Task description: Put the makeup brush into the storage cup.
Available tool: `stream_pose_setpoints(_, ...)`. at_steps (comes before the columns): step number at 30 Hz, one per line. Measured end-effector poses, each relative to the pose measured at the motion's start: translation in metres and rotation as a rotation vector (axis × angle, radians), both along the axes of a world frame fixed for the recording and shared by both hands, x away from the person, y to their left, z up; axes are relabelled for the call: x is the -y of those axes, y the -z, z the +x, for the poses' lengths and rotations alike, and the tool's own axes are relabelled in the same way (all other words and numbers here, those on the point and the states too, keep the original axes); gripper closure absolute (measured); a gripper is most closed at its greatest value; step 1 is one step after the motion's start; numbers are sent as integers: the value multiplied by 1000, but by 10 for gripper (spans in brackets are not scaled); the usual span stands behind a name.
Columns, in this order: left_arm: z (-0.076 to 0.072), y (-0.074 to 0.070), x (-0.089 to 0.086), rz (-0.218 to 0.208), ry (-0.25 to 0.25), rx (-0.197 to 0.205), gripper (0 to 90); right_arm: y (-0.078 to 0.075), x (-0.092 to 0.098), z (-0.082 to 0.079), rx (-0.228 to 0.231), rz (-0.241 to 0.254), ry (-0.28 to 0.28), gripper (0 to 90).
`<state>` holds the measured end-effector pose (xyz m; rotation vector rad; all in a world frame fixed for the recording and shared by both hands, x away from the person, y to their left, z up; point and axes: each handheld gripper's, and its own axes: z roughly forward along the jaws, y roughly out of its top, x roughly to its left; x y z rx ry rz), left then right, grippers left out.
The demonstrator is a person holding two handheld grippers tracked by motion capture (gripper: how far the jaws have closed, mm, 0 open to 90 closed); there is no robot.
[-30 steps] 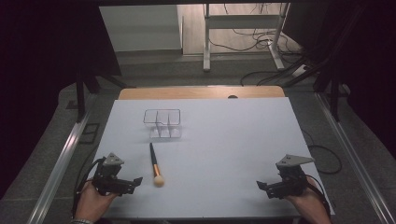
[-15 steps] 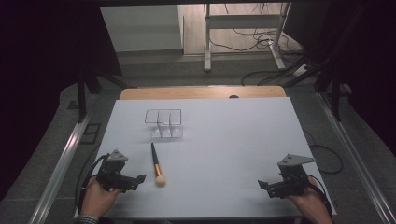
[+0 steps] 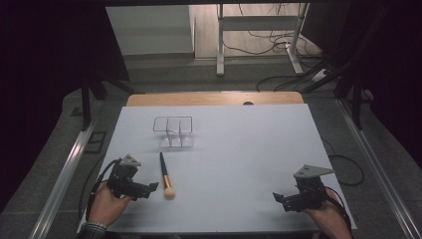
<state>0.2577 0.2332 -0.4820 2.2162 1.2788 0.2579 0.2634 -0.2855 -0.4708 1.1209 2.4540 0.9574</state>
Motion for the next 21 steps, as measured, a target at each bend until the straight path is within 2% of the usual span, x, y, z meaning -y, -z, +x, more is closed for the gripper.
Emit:
stream_pose_setpoints(4, 4, 1, 1, 49, 8, -5, 6, 0, -1, 0, 4, -4, 1, 0)
stream_pose_setpoints(8, 8, 0, 0, 62, 12, -17, 7, 0, -2, 0, 3, -7, -5, 0)
stream_pose_setpoints(18, 20, -2, 7, 52, 35, -53, 6, 0, -3, 0, -1, -12, -8, 0)
stream_pose_setpoints(21, 24, -1, 11, 71, 45, -62, 6, 0, -3, 0, 1, -12, -12, 0)
